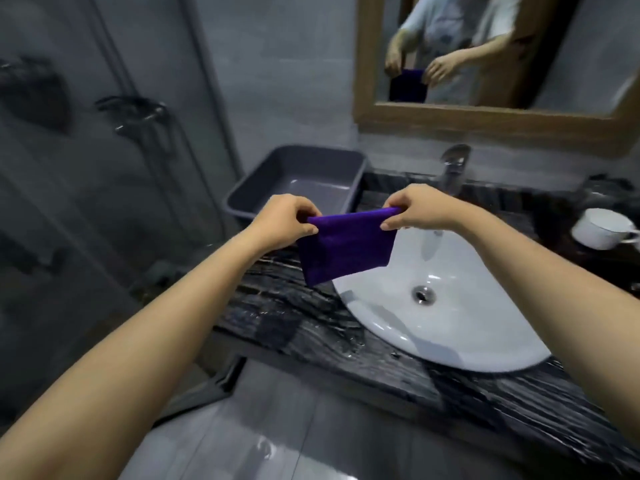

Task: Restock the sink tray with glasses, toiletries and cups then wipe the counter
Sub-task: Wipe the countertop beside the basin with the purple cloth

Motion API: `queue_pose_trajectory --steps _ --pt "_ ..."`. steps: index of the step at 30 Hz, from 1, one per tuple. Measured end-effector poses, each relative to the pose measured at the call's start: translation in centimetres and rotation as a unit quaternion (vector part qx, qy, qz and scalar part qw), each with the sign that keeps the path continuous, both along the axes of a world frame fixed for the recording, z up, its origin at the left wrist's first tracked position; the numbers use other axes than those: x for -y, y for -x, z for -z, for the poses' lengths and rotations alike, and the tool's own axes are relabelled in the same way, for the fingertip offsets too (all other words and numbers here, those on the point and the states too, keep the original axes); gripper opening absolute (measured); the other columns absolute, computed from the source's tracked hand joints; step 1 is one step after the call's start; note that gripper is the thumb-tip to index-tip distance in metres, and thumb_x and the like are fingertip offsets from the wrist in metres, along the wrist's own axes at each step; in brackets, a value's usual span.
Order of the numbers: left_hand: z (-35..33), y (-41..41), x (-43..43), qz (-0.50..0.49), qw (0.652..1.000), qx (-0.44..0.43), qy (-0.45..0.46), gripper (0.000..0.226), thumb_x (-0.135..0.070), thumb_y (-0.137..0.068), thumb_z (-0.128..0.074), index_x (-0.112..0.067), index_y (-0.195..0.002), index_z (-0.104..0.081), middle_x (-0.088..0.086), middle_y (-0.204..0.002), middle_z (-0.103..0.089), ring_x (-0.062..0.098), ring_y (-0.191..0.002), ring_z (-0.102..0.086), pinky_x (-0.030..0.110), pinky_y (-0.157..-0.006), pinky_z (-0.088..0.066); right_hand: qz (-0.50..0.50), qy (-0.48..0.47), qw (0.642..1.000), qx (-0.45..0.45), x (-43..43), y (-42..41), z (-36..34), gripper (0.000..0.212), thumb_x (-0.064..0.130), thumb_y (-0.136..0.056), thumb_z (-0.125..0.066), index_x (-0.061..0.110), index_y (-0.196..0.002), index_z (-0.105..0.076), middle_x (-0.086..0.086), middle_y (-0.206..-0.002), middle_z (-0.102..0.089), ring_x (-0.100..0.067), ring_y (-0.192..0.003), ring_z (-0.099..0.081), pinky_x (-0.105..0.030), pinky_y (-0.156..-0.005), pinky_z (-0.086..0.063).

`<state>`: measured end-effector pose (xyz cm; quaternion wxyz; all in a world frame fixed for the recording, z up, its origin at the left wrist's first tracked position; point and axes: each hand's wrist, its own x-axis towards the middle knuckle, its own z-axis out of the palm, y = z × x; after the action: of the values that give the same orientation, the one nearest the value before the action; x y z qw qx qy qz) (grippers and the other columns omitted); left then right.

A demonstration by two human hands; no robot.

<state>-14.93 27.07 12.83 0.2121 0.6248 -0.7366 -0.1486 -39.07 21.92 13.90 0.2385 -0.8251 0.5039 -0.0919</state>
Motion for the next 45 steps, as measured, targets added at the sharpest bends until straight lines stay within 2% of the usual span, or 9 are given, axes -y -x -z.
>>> queue_pose_trajectory --steps 7,18,22,24,27,30,34,37,45 --pt "2.8 -7.5 -4.4 -0.057 0.997 -0.031 -0.033 0.018 -0.011 -0.079 -0.069 -0.015 -0.097 -0.072 -0.007 -0.086 -0.065 0.008 -0.083 -0.059 0.018 -0.074 -0.039 -0.051 -0.016 0.998 0.045 -2.1 -7.7 3.1 0.016 0.020 -0.082 -0.070 0.007 -0.091 -0.069 -0.006 -0.077 -0.063 -0.017 -0.071 -0.056 -0.031 -0.069 -0.046" --pt "8.8 -11.3 -5.0 0.012 0.995 -0.072 -0.064 0.017 -0.007 -0.076 -0.071 -0.011 -0.093 -0.072 -0.003 -0.091 -0.069 0.009 -0.086 -0.060 0.014 -0.075 -0.041 0.045 -0.097 0.992 0.071 -4.9 -10.6 9.3 0.008 0.015 -0.081 -0.068 0.017 -0.075 -0.063 0.006 -0.060 -0.056 -0.006 -0.056 -0.053 -0.006 -0.049 -0.040" --pt "11.4 -10.8 -2.7 0.006 0.993 -0.076 -0.091 0.018 -0.007 -0.078 -0.070 -0.010 -0.095 -0.072 0.005 -0.098 -0.072 0.014 -0.088 -0.062 0.017 -0.076 -0.043 0.106 -0.136 0.983 0.058 -4.5 -10.7 11.2 0.020 0.014 -0.081 -0.067 0.017 -0.062 -0.060 -0.008 -0.071 -0.061 -0.020 -0.067 -0.057 -0.034 -0.069 -0.051" --pt "12.6 -10.5 -1.7 -0.016 0.992 -0.085 -0.097 0.019 -0.005 -0.079 -0.068 -0.009 -0.097 -0.071 0.008 -0.101 -0.072 0.020 -0.095 -0.065 0.024 -0.083 -0.047 0.125 -0.122 0.984 0.028 -4.0 -11.4 12.2 0.027 0.017 -0.082 -0.066 0.022 -0.058 -0.054 -0.006 -0.070 -0.059 -0.023 -0.072 -0.057 -0.031 -0.067 -0.044" --pt "14.3 -11.3 -0.8 -0.069 0.988 -0.112 -0.083 0.025 -0.003 -0.082 -0.062 -0.007 -0.105 -0.069 0.011 -0.109 -0.070 0.024 -0.100 -0.064 0.027 -0.091 -0.047 0.143 -0.070 0.987 -0.036 -3.5 -12.9 14.1 0.009 0.021 -0.085 -0.063 0.014 -0.090 -0.064 -0.007 -0.086 -0.062 -0.029 -0.096 -0.058 -0.029 -0.076 -0.042" --pt "16.5 -14.2 -1.6 -0.109 0.991 -0.074 -0.034 0.033 -0.005 -0.086 -0.055 -0.006 -0.118 -0.063 0.013 -0.121 -0.065 0.027 -0.112 -0.059 0.027 -0.097 -0.040 0.110 0.039 0.987 -0.114 -4.3 -14.8 16.7 0.052 0.032 -0.084 -0.064 0.011 -0.129 -0.048 -0.014 -0.128 -0.054 -0.032 -0.120 -0.046 -0.038 -0.098 -0.041" --pt "20.2 -17.9 -4.3 -0.106 0.993 0.023 -0.052 0.043 -0.015 -0.094 -0.046 -0.010 -0.137 -0.046 0.013 -0.145 -0.045 0.025 -0.136 -0.038 0.034 -0.114 -0.026 -0.092 0.090 0.971 -0.201 -5.5 -17.3 20.9 0.084 0.061 -0.082 -0.052 0.019 -0.149 -0.023 -0.010 -0.159 -0.017 -0.029 -0.145 -0.016 -0.040 -0.119 -0.015" --pt "22.5 -18.9 -5.7 -0.075 0.990 0.082 -0.086 0.056 -0.029 -0.098 -0.040 -0.013 -0.148 -0.021 0.007 -0.158 -0.017 0.021 -0.147 -0.011 0.035 -0.121 -0.010 -0.098 0.036 0.971 -0.214 -5.8 -17.7 24.0 0.088 0.070 -0.082 -0.039 0.027 -0.151 -0.005 -0.006 -0.161 0.002 -0.029 -0.148 0.005 -0.043 -0.122 -0.001" --pt "26.0 -19.5 -7.4 -0.043 0.985 0.135 -0.102 0.078 -0.059 -0.086 -0.008 -0.012 -0.148 0.000 -0.002 -0.150 0.018 0.017 -0.144 0.017 0.028 -0.115 0.013 0.004 0.099 0.988 -0.116 -4.8 -18.9 26.0 0.058 0.054 -0.091 -0.041 0.034 -0.145 -0.030 0.004 -0.158 -0.024 -0.024 -0.146 -0.019 -0.040 -0.115 -0.020"
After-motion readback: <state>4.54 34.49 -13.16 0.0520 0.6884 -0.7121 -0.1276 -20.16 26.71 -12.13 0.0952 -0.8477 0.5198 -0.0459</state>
